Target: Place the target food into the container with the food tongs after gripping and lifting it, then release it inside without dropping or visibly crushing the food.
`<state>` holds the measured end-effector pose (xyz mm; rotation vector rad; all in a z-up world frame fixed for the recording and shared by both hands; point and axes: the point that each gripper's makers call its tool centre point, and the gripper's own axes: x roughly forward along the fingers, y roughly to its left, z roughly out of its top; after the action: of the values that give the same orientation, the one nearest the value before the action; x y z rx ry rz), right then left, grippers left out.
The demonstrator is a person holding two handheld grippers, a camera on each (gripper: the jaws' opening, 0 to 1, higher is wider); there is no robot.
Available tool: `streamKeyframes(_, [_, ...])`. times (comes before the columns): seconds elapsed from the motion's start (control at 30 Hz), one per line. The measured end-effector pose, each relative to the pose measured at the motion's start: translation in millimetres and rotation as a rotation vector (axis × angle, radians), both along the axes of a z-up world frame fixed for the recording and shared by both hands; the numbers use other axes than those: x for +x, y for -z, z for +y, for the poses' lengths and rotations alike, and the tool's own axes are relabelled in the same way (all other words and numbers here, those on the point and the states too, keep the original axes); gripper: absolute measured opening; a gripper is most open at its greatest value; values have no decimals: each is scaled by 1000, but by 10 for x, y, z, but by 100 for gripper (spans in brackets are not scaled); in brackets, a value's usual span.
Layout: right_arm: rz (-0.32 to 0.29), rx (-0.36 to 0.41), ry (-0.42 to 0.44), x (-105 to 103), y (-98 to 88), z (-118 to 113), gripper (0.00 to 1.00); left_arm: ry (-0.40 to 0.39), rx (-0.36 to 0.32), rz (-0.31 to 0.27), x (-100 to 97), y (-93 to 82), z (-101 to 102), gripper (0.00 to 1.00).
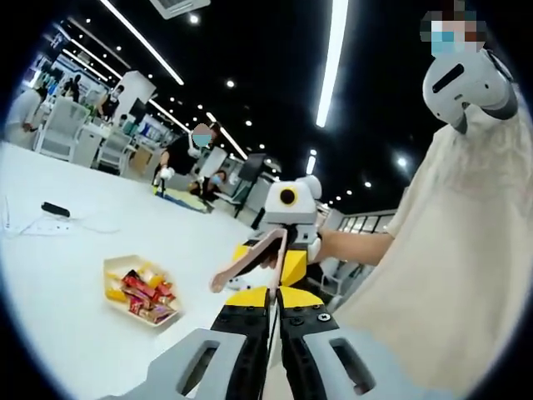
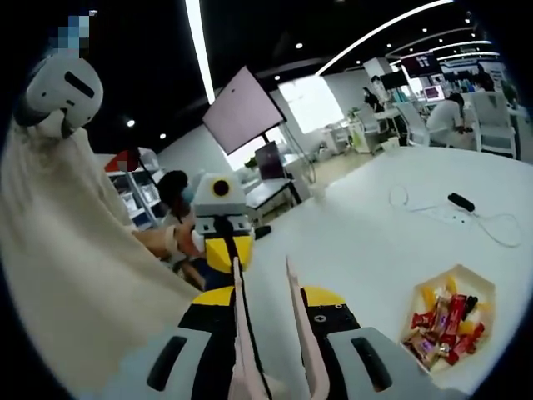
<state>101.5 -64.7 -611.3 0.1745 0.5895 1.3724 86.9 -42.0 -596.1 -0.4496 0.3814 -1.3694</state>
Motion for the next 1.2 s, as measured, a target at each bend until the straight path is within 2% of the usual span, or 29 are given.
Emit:
streamKeyframes(0.17, [3, -7, 2, -11, 19, -7, 29, 7, 12, -1, -14, 20, -7, 0])
streamKeyframes(0.3, [38, -32, 20, 10, 74, -21, 31, 3, 28, 8, -6, 50, -10, 0])
streamKeyframes(0.53, [41, -16, 22, -6, 59, -24, 30, 3, 33, 8, -2, 46, -8, 0])
streamKeyframes(0.67, [30, 36, -27, -81, -13, -15, 26, 12, 22, 23, -38, 12, 5, 0])
streamKeyframes(0.87, [18, 28, -51, -128, 2, -15, 26, 21, 30, 26, -81, 5, 16, 0])
streamKeyframes(0.93, [26, 17, -46, -130, 30, -25, 26, 17, 35, 25, -84, 8, 17, 0])
streamKeyframes(1.03, [68, -18, -18, -115, 103, -44, 27, 6, 45, 23, -79, 34, 17, 0])
streamKeyframes(1.2, [80, -29, -14, -124, 140, -56, 28, 3, 50, 26, -87, 55, 10, 0])
